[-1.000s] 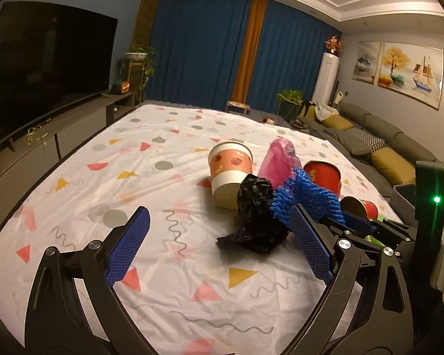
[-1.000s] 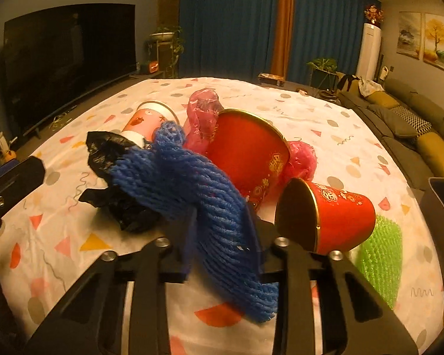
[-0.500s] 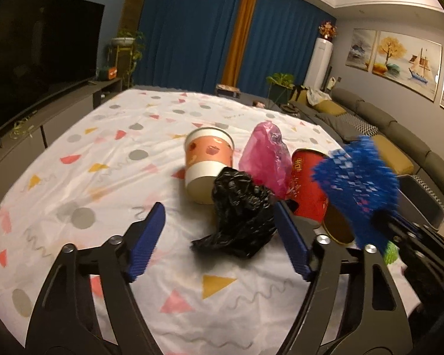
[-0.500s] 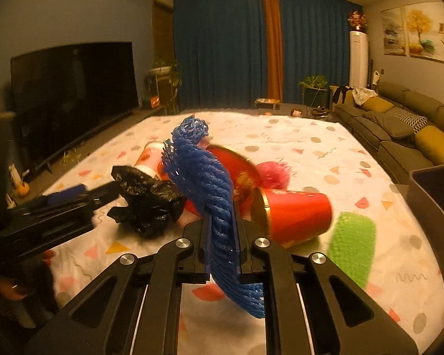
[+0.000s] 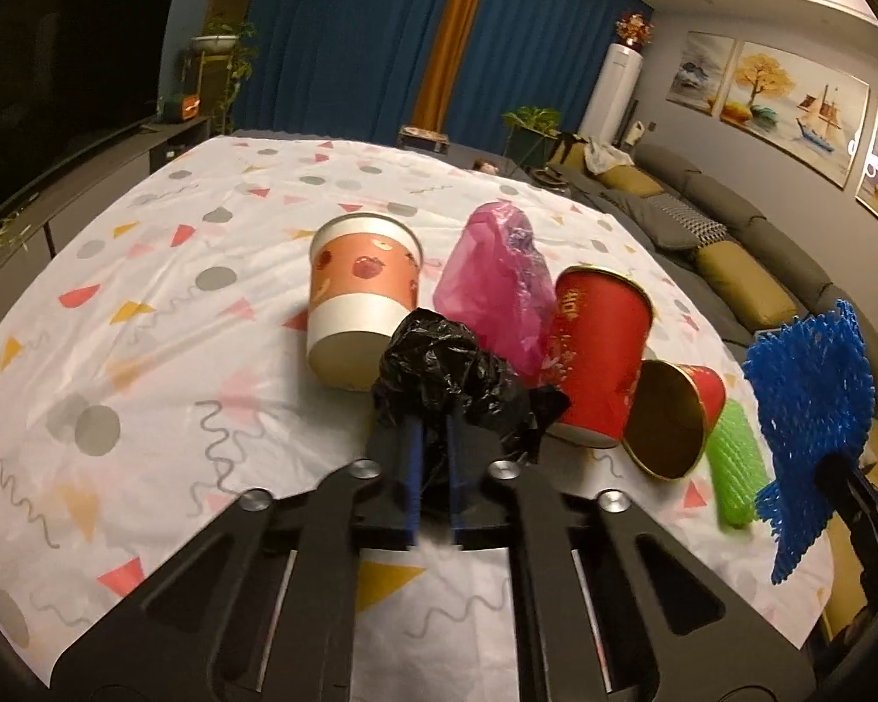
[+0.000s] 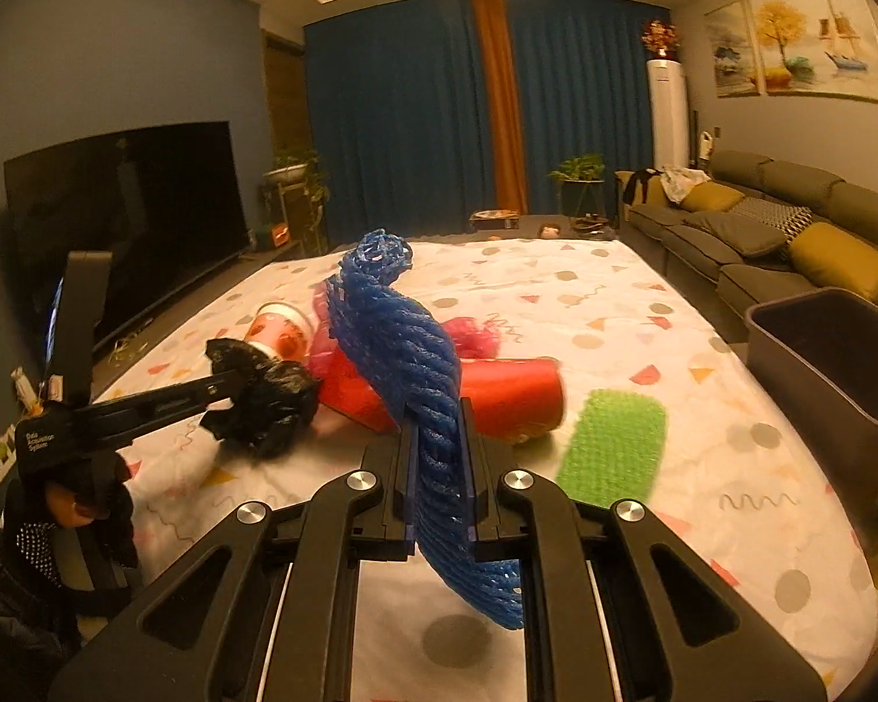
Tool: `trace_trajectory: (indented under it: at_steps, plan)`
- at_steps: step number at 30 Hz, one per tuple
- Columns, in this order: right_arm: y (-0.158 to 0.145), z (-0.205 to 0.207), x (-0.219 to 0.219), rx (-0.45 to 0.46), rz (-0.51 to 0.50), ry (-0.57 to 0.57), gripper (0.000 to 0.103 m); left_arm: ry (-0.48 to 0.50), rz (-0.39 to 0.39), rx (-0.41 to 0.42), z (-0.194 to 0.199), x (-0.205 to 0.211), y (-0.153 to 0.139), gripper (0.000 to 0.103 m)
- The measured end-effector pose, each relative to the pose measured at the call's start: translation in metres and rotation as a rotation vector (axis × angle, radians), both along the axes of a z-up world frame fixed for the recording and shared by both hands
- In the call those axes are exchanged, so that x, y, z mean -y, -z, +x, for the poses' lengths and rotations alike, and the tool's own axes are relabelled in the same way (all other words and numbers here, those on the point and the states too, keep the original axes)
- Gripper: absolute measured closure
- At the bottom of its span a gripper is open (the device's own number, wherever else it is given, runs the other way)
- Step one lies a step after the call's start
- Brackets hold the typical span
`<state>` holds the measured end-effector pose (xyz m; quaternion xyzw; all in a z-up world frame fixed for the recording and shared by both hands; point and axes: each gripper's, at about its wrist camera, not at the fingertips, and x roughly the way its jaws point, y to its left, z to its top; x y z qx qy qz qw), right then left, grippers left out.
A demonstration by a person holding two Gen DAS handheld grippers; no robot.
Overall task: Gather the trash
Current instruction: 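Carry the black bag and blue foam net over the grey bin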
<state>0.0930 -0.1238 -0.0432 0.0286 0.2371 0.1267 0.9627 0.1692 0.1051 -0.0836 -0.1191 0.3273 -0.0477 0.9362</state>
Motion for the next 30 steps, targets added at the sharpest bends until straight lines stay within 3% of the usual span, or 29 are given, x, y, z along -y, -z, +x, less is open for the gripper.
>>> trace_trajectory:
  at_steps: [16,30]
  plan:
    - [-0.008,-0.02,0.029,0.036,0.064,0.082,0.09,-0.01,-0.033,0.163,-0.074,0.006,-0.048,0.102]
    - [-0.017,-0.032,0.061,0.082,0.093,0.133,0.09,0.073,0.004,0.211,-0.078,0.05,-0.068,0.102]
